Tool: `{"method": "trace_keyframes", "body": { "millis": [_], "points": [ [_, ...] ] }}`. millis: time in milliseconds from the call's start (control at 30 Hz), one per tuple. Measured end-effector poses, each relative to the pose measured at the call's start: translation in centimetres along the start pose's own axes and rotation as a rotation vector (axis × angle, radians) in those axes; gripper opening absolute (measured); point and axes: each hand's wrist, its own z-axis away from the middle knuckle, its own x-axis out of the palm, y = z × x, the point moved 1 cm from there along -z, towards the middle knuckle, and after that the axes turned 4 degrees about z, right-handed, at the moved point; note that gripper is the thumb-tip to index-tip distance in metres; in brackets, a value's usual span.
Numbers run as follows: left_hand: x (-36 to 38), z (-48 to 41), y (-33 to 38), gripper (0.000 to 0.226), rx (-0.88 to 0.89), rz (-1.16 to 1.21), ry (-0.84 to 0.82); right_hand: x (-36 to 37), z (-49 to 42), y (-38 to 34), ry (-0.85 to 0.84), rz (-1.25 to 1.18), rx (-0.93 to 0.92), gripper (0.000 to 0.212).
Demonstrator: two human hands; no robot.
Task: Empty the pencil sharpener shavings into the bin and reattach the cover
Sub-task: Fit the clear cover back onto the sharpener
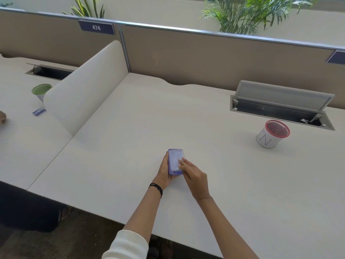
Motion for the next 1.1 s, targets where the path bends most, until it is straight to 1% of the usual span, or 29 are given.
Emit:
{"method": "trace_keyframes", "body": {
  "millis": [67, 200, 267, 333, 400, 567, 633, 733, 767, 833, 867, 900, 967, 1033, 1100],
  "points": [
    [0.1, 0.0, 0.1, 0.051, -0.015, 0.042, -0.02, 0.1, -0.3, 0.0, 0.02, -0.006, 0.02, 0.011],
    [0.1, -0.1, -0.1, 0.05, -0.023, 0.046, -0.019, 0.4, -0.3, 0.1, 0.01, 0.024, 0.037, 0.01],
    [0.1, -0.1, 0.0, 0.05, -0.036, 0.046, -0.007, 0.4, -0.2, 0.1, -0.003, 0.021, 0.033, 0.017],
    [0.3, 0.0, 0.1, 0.051, -0.05, 0.05, -0.014, 0.5, -0.1, 0.2, -0.022, 0.023, 0.026, 0.016],
    [0.3, 0.0, 0.1, 0.054, -0.053, 0.047, -0.019, 0.5, 0.1, 0.3, -0.038, 0.035, 0.016, 0.011],
    [0.7, 0.3, -0.1, 0.063, -0.037, 0.025, -0.036, 0.2, 0.3, 0.5, -0.07, 0.066, -0.015, 0.009],
    [0.8, 0.4, -0.2, 0.069, -0.029, 0.0, -0.061, 0.2, 0.5, 0.6, -0.091, 0.063, -0.02, 0.011],
    [0.9, 0.6, 0.0, 0.073, -0.03, -0.035, -0.091, 0.0, 0.6, 0.7, -0.13, 0.056, -0.027, 0.009],
    [1.0, 0.7, 0.1, 0.073, -0.025, -0.038, -0.104, -0.1, 0.7, 0.8, -0.135, 0.043, -0.03, 0.011],
    [1.0, 0.6, 0.1, 0.081, -0.006, -0.045, -0.107, -0.2, 0.6, 0.8, -0.134, -0.001, -0.02, 0.032],
    [0.9, 0.5, 0.1, 0.082, -0.002, -0.055, -0.112, -0.2, 0.6, 0.8, -0.131, -0.019, -0.01, 0.042],
    [0.9, 0.4, 0.0, 0.076, 0.0, -0.064, -0.111, -0.2, 0.6, 0.8, -0.128, -0.037, 0.0, 0.046],
    [0.8, 0.3, -0.2, 0.063, -0.012, -0.07, -0.101, -0.2, 0.7, 0.8, -0.144, -0.062, 0.017, 0.047],
    [0.8, 0.4, -0.2, 0.053, -0.024, -0.057, -0.107, -0.3, 0.9, 1.0, -0.177, -0.069, 0.02, 0.04],
    [0.8, 0.5, -0.2, 0.048, -0.03, -0.056, -0.095, -0.4, 1.0, 1.2, -0.203, -0.07, 0.014, 0.032]
  ]
}}
